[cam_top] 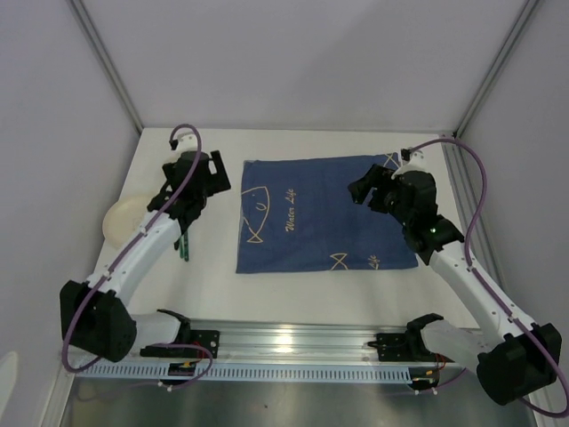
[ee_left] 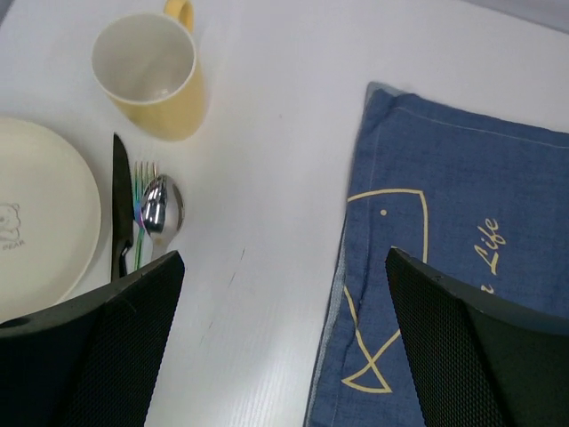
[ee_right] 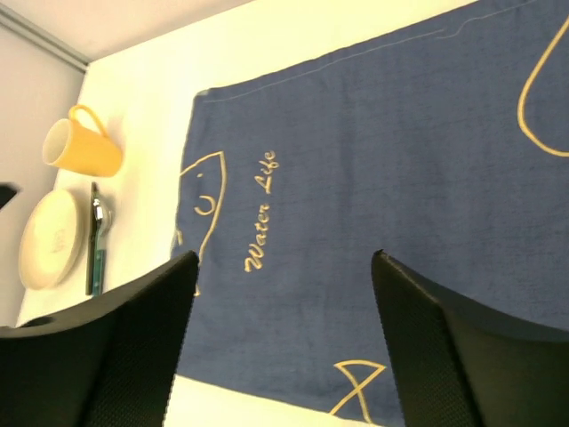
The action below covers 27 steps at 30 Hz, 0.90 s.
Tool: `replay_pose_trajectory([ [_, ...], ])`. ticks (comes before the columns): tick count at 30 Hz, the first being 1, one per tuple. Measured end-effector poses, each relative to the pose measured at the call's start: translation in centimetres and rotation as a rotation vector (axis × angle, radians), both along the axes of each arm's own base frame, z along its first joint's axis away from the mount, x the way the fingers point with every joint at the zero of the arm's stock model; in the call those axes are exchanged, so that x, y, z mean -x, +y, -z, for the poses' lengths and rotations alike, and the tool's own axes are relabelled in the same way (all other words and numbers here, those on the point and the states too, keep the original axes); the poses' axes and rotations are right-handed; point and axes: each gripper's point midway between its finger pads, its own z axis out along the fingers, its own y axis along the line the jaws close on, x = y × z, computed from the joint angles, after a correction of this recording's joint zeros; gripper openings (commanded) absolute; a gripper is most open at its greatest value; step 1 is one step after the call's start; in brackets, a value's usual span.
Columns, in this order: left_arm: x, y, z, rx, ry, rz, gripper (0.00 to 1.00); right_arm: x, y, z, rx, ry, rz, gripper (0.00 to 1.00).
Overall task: Set the dinner table for one person
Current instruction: Pick up the cup at the center of the board.
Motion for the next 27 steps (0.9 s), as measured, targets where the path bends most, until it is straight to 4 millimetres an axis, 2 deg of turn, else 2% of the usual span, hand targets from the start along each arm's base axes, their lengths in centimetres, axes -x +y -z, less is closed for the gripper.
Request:
replay_pose_trajectory([
  [1,-0.7,0.5,0.4,0.009,0.021,-0.017,0.99,0.3,0.0,-0.2,0.002,-0.009,-0.009,0.95],
  [3,-2.0,1.4,1.1,0.028,0.064,-0.049,0.98,1.0,0.0,-0.7,0.001,-0.025,-0.026,0.99],
  [9,-4.8,3.2,2.4,0.086,0.138,-0.108,0.98,2.8,-0.3,-1.7,-0.009,-0.053,-0.048,0.99],
  [13,-6.8,3.9,2.4,0.133,0.172,-0.147,0.97,3.4,-0.4,-1.4,-0.008,-0.046,-0.056,0.99],
  [18,-10.5,4.9,2.7,0.145,0.21,-0.203,0.97,4.1,-0.4,-0.8,-0.002,-0.028,-0.074,0.99],
  [27,-14.3,5.7,5.9,0.095,0.346,-0.251,0.93,5.2,-0.6,-0.9,0.012,-0.026,-0.09,0.99],
])
